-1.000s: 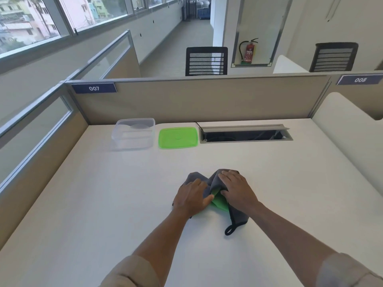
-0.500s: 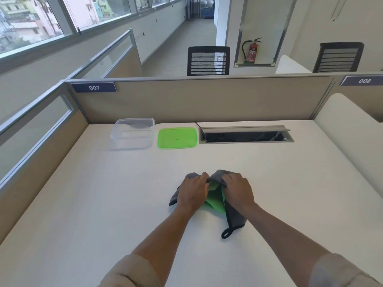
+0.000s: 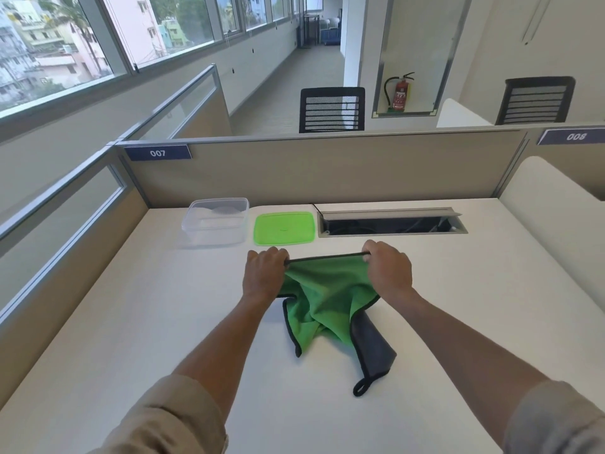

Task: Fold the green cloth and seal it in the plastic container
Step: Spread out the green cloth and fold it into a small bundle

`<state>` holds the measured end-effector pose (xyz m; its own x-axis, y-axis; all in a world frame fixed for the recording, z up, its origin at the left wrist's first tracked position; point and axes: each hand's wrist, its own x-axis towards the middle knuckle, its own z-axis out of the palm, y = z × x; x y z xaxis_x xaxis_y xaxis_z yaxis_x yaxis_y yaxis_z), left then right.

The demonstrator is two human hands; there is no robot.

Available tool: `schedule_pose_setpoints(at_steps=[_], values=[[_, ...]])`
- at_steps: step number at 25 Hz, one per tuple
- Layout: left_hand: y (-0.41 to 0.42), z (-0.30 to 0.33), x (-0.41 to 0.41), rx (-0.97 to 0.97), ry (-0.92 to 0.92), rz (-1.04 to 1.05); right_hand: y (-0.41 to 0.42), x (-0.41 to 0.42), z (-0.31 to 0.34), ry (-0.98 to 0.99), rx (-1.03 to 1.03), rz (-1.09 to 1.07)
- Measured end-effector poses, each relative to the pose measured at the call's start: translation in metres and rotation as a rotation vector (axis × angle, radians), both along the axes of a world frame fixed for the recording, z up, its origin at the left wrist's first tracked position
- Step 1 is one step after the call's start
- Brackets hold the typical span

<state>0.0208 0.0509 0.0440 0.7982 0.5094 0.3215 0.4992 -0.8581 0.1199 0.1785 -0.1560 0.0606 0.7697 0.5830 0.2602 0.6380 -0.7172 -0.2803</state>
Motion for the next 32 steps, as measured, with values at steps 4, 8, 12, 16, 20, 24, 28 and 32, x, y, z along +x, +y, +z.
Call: schedule_pose_setpoints(at_steps=[4,8,12,16,20,24,28,32], values=[[0.018,0.010,-0.011,0.004,-0.046,0.059,0.010,0.004,0.022,-0.101,-0.010,0.009],[0.043,0.014,-0.027,-0.050,-0.067,0.175,0.011,0.012,0.039,-0.174,-0.008,0.017],[0.064,0.031,-0.040,-0.069,-0.101,0.255,0.006,0.025,0.056,-0.313,-0.005,-0.072],[0.072,0.064,-0.037,-0.129,-0.290,0.291,0.008,0.027,0.080,-0.291,0.140,-0.159],[0.067,0.100,-0.028,-0.152,-0.523,0.299,0.013,0.029,0.108,-0.337,0.325,-0.237],[0.070,0.120,-0.028,-0.206,-0.745,0.322,0.011,0.023,0.130,-0.463,0.437,-0.250],[0.057,0.120,-0.044,-0.272,-0.925,0.341,-0.003,-0.006,0.126,-0.504,0.498,-0.285],[0.031,0.075,-0.089,-0.321,-0.907,0.333,-0.037,-0.049,0.073,-0.406,0.486,-0.288]])
